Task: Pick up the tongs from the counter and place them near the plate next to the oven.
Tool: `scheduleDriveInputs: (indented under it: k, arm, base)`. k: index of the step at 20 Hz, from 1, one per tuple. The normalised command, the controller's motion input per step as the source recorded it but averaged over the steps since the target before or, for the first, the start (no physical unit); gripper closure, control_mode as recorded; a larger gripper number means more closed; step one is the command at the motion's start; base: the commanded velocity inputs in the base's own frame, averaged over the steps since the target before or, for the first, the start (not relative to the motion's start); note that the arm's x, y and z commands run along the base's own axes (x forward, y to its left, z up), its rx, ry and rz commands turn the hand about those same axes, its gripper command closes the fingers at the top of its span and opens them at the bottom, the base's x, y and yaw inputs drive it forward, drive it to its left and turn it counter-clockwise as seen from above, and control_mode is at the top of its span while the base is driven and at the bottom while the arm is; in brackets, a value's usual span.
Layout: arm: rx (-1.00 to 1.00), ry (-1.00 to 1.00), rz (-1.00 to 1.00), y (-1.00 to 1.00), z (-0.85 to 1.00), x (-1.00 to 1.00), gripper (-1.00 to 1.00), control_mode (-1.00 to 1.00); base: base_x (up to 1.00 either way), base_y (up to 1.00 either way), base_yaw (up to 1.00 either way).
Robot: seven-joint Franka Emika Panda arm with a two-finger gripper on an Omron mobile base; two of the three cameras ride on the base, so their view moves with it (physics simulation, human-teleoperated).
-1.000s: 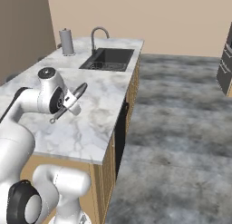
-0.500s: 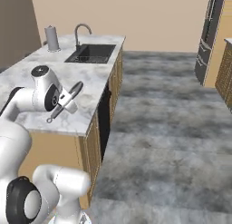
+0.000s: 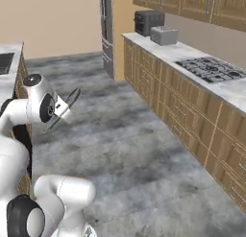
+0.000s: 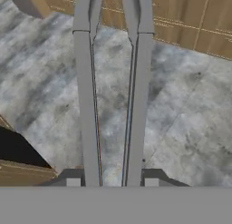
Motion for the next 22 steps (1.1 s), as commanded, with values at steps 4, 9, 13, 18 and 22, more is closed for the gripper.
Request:
scheduleDriveInputs:
  k: [4, 9, 13, 18, 22]
  arm:
    - [0.0, 0.0, 0.0, 0.0, 0.0, 0.0, 1.0, 1.0]
    - [0.0, 0.0, 0.0, 0.0, 0.0, 0.0, 1.0, 1.0]
    - [0.0, 0.0, 0.0, 0.0, 0.0, 0.0, 1.0, 1.0]
    - [0.0, 0.0, 0.0, 0.0, 0.0, 0.0, 1.0, 1.0]
    - [0.0, 0.0, 0.0, 0.0, 0.0, 0.0, 1.0, 1.0]
  base:
    - [0.11, -0.4, -0.8]
    - [0.24, -0.22, -0.78]
    - [0.44, -0.03, -0.73]
    - [0.65, 0.09, -0.58]
    - [0.79, 0.38, -0.29]
